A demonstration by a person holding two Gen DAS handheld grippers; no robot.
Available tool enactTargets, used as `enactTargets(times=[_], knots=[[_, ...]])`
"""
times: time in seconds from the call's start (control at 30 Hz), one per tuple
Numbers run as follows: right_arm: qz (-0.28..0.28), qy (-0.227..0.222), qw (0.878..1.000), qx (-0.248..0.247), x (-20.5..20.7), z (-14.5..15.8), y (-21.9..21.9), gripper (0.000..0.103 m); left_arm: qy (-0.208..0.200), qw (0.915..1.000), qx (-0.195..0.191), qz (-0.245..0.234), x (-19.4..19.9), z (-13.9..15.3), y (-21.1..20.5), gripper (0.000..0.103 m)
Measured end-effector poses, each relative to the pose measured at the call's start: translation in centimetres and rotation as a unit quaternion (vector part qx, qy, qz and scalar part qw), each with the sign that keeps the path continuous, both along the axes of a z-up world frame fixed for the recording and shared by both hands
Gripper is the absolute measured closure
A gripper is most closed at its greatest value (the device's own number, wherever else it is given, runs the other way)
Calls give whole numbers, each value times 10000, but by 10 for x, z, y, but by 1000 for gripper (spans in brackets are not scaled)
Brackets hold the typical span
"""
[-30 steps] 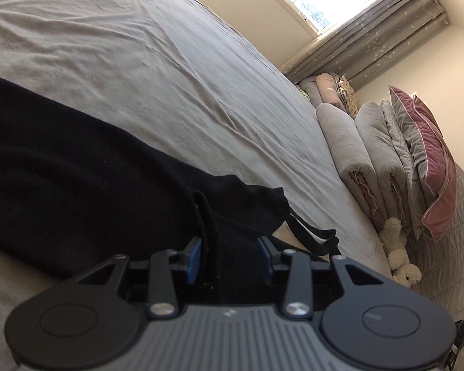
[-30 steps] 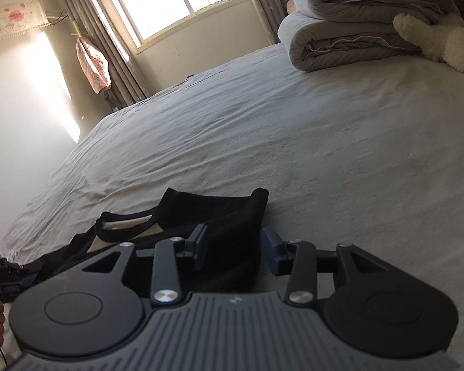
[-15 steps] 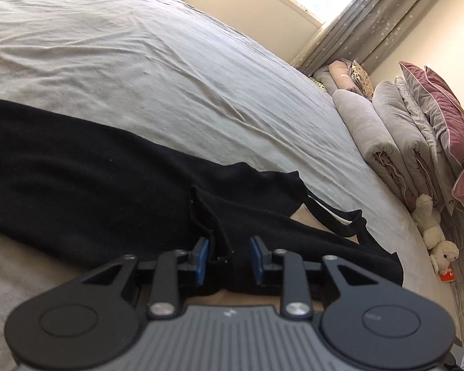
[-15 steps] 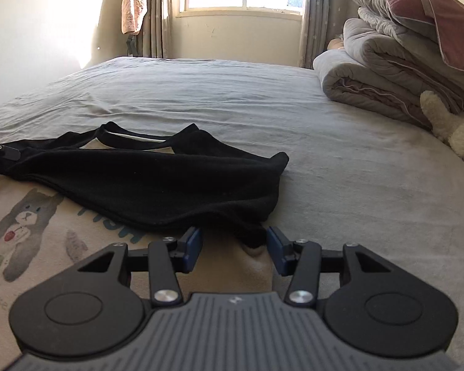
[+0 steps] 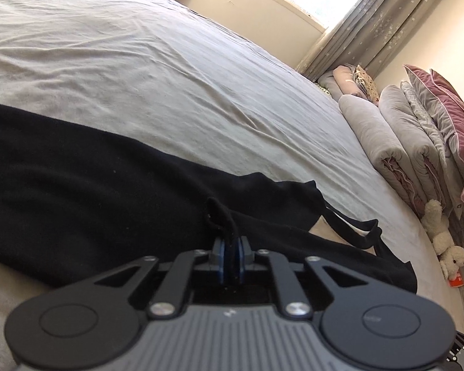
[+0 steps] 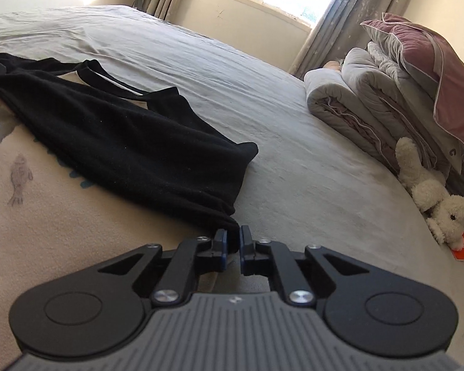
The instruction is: Fold clothes
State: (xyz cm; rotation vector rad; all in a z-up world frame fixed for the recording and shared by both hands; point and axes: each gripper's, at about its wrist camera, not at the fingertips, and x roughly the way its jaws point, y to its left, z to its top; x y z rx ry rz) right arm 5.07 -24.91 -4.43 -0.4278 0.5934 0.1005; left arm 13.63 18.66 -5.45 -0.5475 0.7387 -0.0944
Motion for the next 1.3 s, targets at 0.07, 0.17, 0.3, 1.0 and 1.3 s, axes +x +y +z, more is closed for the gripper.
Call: enactTargets(times=[0.07, 0.17, 0.3, 1.0, 1.3], knots=[[80, 122, 9996, 255, -2, 8, -8, 90, -13, 9998, -169, -63, 2, 1, 5, 82], [198, 445, 9964, 692, -4, 25, -22, 79, -53, 9994, -278, -201, 7, 4, 8, 79], [300, 405, 9871, 1521, 2, 50, -40, 79, -44, 9995, -226, -224, 14, 5, 6, 79], [2009, 1603, 9590, 1192, 148, 23, 45, 102, -696, 9973, -145, 204, 10, -3, 0, 98], [2018, 541, 9708, 1176, 125, 39, 46, 102, -1350, 9899, 86, 412, -7, 7, -6, 98]])
